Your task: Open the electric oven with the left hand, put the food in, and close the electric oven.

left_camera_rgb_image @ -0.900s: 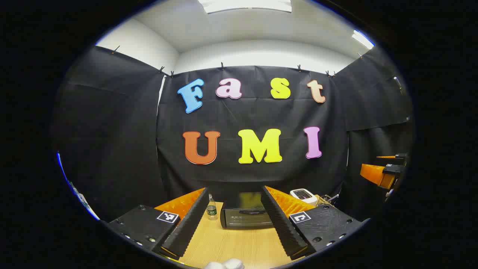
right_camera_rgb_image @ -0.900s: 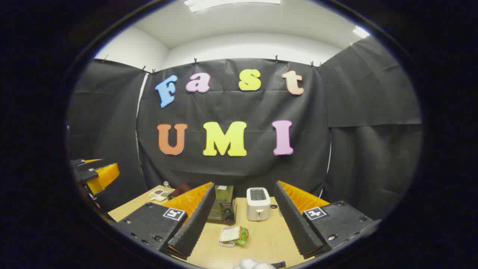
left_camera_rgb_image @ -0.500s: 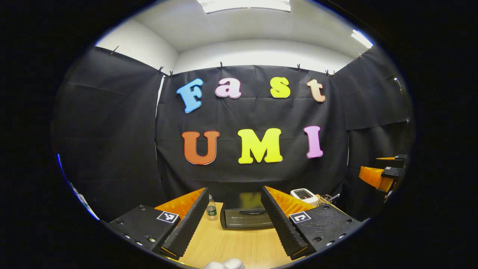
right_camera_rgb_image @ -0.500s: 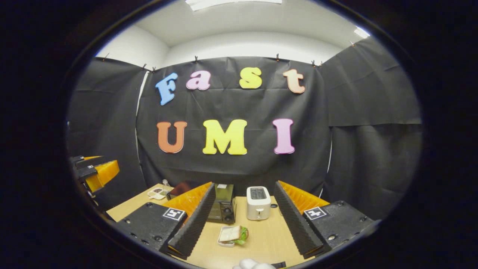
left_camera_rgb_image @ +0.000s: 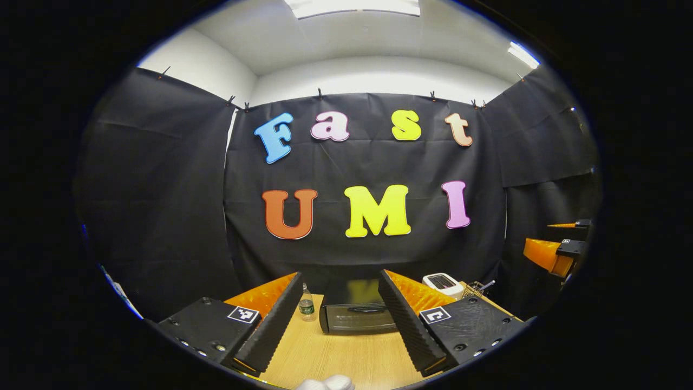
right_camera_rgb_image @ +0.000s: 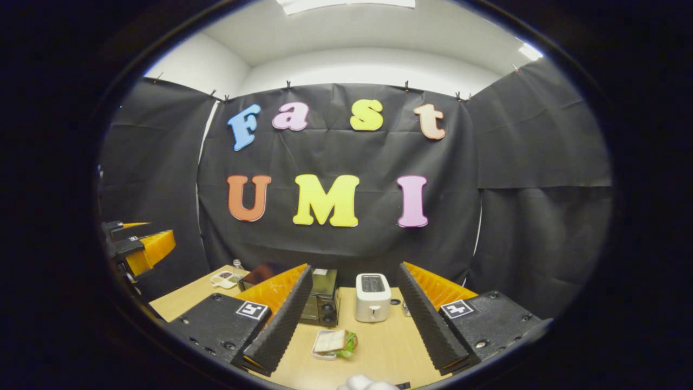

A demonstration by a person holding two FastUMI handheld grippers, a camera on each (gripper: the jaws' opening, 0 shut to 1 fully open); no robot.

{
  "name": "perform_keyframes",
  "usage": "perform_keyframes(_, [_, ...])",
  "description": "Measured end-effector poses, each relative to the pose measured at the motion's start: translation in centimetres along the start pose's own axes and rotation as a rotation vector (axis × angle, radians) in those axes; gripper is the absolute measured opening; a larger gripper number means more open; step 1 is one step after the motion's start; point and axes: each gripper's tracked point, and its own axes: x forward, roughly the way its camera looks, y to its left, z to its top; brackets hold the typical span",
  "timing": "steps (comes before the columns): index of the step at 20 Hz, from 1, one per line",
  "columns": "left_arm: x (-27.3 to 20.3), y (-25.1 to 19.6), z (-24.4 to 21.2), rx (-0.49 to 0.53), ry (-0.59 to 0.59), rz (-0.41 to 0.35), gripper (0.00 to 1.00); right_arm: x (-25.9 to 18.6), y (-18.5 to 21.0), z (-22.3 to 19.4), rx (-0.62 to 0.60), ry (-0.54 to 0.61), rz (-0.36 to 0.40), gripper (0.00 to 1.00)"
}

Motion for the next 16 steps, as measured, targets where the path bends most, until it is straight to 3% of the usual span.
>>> perform_keyframes(1, [0.5, 0.0, -0.3, 0.004, 0.004, 0.004, 0.92, 0.2, 0.0, -0.1, -0.001, -0.001, 0.004, 0.91])
perform_keyframes(2, [1.0, 0.0, -0.7, 0.006, 0.011, 0.008, 0.92, 0.3, 0.1, 0.0, -0.002, -0.003, 0.008, 0.91])
perform_keyframes(3, [1.5, -0.2, -1.4, 0.002, 0.022, 0.007, 0.92, 0.5, 0.0, 0.0, -0.001, -0.006, 0.013, 1.0])
perform_keyframes(4, [2.1, -0.5, -1.8, -0.002, 0.028, 0.005, 0.92, 0.7, -0.1, 0.0, -0.002, -0.007, 0.018, 1.0])
perform_keyframes(5, [2.7, -0.5, -2.4, -0.004, 0.04, 0.004, 0.92, 1.0, -0.3, 0.0, -0.007, -0.008, 0.018, 0.91])
perform_keyframes(6, [3.5, -0.9, -3.0, -0.007, 0.042, 0.003, 0.92, 1.3, -0.6, 0.0, -0.013, -0.011, 0.015, 1.0])
perform_keyframes(7, [4.5, -1.2, -3.4, -0.012, 0.043, -0.003, 0.92, 1.5, -0.9, -0.1, -0.019, -0.008, 0.011, 1.0])
perform_keyframes(8, [5.4, -1.7, -4.0, -0.011, 0.049, -0.005, 0.92, 1.8, -1.1, -0.3, -0.024, -0.002, 0.011, 0.91])
perform_keyframes(9, [6.5, -2.0, -4.8, -0.005, 0.057, -0.005, 0.92, 2.1, -1.2, -0.6, -0.028, 0.007, 0.012, 1.0])
perform_keyframes(15, [14.3, -5.3, -11.7, -0.028, 0.175, -0.05, 0.92, 3.2, -3.3, -1.2, -0.044, 0.006, -0.005, 1.0])
perform_keyframes(16, [15.6, -5.7, -12.9, -0.025, 0.19, -0.055, 0.93, 3.3, -3.7, -1.4, -0.044, 0.01, -0.012, 0.91])
